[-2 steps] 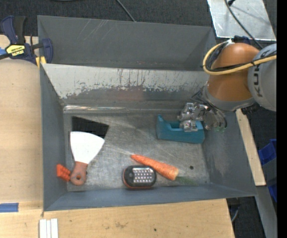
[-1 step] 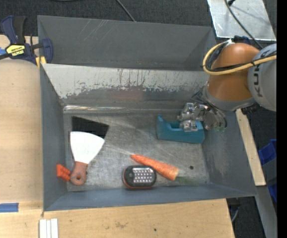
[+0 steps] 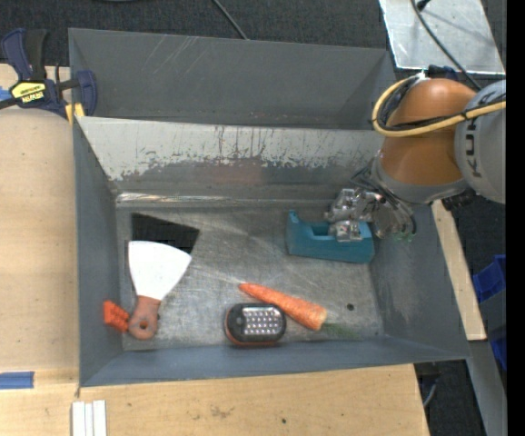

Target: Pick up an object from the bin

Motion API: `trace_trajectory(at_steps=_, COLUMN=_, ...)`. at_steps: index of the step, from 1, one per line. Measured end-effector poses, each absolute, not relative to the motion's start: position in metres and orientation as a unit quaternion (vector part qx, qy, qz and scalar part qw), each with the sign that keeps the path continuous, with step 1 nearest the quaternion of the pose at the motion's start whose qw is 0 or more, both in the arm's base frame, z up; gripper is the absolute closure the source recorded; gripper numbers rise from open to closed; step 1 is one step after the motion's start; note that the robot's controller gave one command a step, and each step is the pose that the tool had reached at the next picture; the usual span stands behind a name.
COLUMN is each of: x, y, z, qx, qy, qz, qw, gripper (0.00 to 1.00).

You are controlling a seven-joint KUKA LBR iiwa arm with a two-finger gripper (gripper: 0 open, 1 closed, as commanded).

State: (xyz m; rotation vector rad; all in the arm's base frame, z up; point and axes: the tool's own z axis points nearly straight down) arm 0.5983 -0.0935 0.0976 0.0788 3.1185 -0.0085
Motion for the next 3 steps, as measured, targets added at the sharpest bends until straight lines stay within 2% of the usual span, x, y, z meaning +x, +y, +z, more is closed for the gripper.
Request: trace_trajectory(at_steps=3, x=0.594, y=-0.093, z=0.111, qx=0.025, qy=1.0, qz=-0.001, qw=0.001, gripper=1.0)
